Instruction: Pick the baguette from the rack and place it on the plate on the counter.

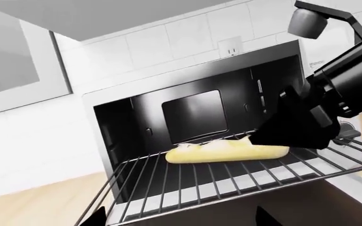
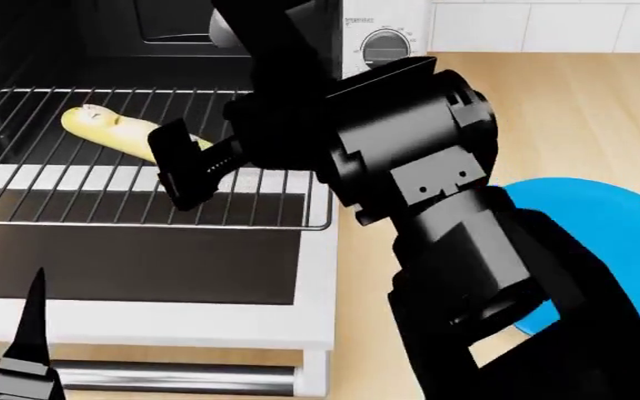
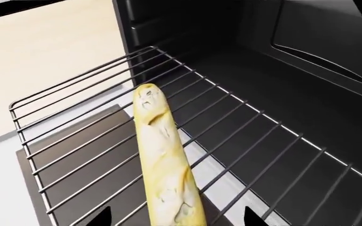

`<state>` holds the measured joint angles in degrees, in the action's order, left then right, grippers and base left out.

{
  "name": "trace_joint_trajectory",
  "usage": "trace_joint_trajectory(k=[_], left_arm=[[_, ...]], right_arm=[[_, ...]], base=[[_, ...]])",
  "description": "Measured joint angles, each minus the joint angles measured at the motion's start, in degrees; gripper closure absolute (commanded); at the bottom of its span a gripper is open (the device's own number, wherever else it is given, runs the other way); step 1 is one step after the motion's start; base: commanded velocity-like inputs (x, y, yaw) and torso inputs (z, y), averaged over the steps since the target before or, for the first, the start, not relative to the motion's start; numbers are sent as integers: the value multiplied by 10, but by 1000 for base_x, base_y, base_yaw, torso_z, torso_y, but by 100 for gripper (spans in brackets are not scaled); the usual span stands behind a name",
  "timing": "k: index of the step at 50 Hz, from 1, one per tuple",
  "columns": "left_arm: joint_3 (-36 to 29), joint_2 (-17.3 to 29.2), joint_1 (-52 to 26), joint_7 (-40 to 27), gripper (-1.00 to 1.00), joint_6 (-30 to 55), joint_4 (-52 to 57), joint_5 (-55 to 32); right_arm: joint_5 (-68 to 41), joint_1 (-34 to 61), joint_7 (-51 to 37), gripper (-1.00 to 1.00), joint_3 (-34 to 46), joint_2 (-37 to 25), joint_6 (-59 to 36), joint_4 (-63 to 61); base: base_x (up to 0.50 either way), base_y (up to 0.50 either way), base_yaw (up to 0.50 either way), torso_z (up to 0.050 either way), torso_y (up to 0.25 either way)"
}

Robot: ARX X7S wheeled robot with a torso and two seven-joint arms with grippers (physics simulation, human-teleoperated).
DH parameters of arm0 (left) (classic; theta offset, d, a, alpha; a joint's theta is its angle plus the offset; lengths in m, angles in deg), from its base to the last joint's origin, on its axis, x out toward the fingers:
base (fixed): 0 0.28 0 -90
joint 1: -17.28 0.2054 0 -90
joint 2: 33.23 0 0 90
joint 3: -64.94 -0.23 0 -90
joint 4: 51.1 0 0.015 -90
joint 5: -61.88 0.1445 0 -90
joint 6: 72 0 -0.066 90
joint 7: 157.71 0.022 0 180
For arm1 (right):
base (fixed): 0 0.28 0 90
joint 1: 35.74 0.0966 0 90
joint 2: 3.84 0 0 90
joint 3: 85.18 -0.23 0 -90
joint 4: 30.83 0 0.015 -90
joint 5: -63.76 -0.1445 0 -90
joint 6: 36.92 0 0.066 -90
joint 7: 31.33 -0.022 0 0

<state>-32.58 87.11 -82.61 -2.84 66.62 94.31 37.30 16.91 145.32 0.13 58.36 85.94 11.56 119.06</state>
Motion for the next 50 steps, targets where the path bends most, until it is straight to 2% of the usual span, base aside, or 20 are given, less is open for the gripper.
trace_joint_trajectory(k=[10, 21, 33, 50], left_arm=[[1, 4, 11, -4, -100, -11, -3, -2], [2, 8, 17, -7, -100, -19, -5, -5], [7, 14, 32, -9, -100, -35, -7, -7], [12, 21, 54, -10, -100, -59, -15, -6]], right_arm=[[-142, 33, -13, -100, 161, 1, 49, 44], [-233, 56, -24, -100, 267, 2, 72, 56], [-278, 69, -32, -100, 321, 2, 78, 45], [-288, 63, -37, -100, 342, 2, 78, 31]], base=[[0, 0, 0, 0, 0], [0, 0, 0, 0, 0], [0, 0, 0, 0, 0], [0, 0, 0, 0, 0]])
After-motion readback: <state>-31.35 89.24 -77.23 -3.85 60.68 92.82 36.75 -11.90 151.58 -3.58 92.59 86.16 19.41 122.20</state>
